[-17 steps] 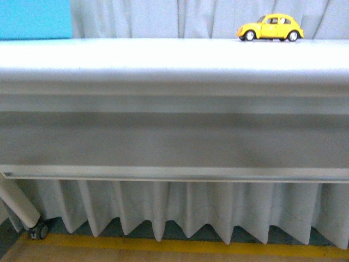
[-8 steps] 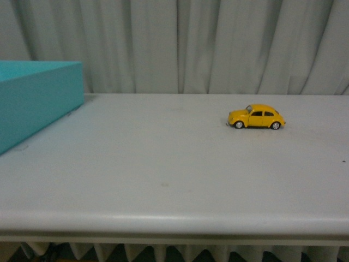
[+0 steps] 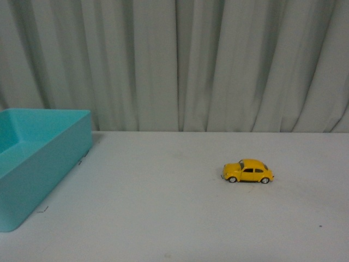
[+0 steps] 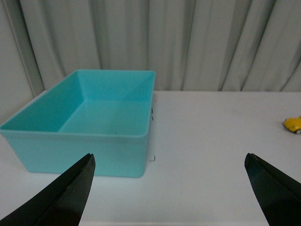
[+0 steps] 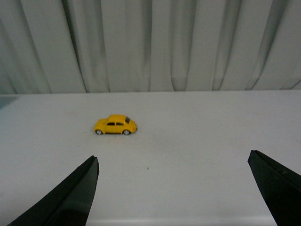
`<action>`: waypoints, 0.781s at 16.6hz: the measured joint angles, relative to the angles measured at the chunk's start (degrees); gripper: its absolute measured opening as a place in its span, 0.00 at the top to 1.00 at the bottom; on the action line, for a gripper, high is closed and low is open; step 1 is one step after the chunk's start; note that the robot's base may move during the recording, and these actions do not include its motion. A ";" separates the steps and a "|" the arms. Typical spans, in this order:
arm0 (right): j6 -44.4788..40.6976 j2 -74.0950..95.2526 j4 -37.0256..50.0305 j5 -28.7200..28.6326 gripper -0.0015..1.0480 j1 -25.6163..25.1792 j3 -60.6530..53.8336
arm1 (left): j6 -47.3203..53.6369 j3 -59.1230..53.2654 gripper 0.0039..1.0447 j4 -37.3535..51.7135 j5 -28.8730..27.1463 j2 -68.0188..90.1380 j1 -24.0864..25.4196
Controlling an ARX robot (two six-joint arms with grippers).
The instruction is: Wind up and store yellow beetle toy
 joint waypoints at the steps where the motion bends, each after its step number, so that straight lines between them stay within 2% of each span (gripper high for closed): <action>1: 0.00 0.00 -0.04 -0.02 0.06 0.00 0.00 | 0.02 0.00 0.06 -0.02 0.07 0.00 0.00; 13: 0.00 0.02 -0.04 0.00 0.06 0.00 0.00 | -0.02 0.00 0.06 0.00 0.00 0.02 0.00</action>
